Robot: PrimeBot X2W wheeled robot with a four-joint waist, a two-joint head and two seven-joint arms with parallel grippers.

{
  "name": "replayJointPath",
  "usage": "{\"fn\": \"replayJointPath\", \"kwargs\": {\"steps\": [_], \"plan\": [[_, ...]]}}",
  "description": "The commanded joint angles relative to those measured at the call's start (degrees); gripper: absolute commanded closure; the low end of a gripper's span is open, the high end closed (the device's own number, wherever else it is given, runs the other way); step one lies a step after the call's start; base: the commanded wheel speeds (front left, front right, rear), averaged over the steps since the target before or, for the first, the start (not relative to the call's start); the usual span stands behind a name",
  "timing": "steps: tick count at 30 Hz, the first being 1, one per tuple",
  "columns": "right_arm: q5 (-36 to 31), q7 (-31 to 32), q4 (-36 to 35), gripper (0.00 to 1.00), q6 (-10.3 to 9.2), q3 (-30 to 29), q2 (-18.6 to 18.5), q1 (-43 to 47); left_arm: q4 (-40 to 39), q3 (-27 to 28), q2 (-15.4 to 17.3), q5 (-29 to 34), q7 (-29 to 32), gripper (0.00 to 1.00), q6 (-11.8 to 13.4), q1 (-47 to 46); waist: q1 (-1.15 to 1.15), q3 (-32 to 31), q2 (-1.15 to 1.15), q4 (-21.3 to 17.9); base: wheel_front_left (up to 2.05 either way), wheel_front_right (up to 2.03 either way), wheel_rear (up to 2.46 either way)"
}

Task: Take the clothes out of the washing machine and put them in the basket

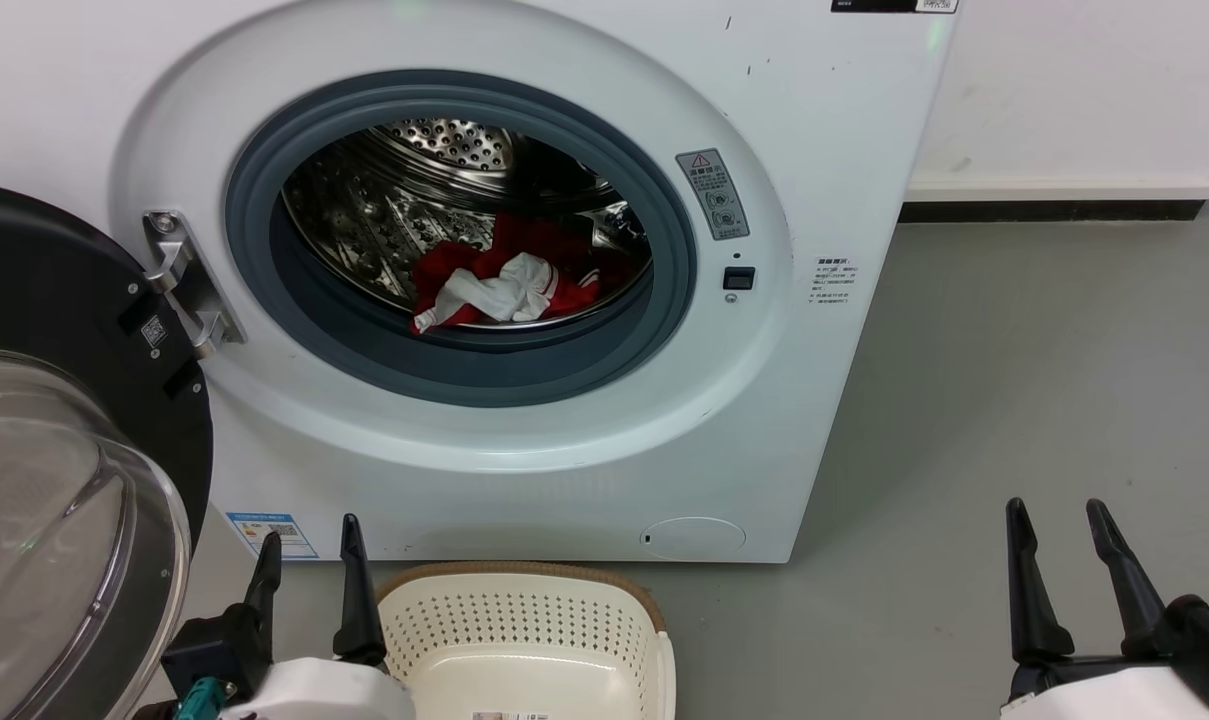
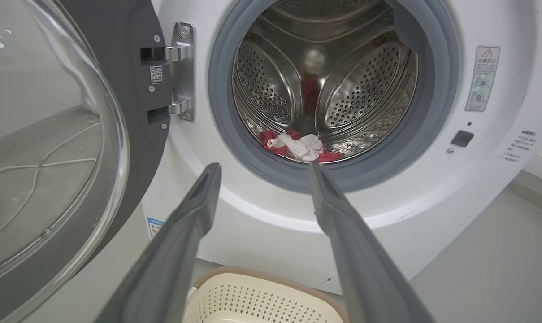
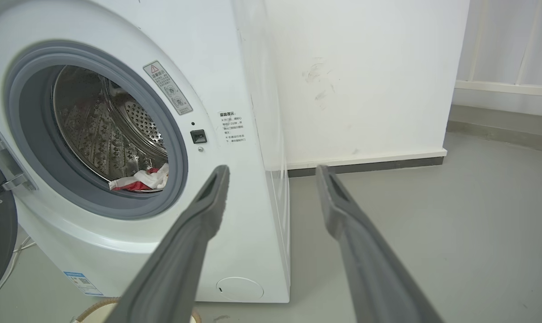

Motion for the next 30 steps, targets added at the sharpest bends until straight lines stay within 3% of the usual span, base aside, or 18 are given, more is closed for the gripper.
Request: {"fn": "replayJointPath", "kwargs": {"steps": [1, 19, 30], "plan": [[-1.42, -0.47, -0.67, 0.00, -0.02, 0.08, -0.21, 0.47, -0.44, -0.26, 0.52, 1.46, -0.46, 0.00, 0.37, 0.29, 0.00, -0.03, 0.00, 0.02, 0.00, 0.00, 0.00], [-9.83, -2.66, -1.90, 0.00, -0.02, 0.19, -0.20, 1.96, -0.26, -1.98, 1.38, 9.50, -2.57, 0.00, 2.57, 1.45, 0.00, -0.20, 0.00, -0.06, 0.00, 0.00, 0.00], [-14.32, -3.92, -2.07, 0.00, -0.02, 0.04, -0.19, 3.17, -0.20, 0.11, 0.19, 13.48, -3.91, 0.00, 1.29, 2.51, 0.00, -0.32, 0.00, -0.27, 0.00, 0.00, 0.00]]}}
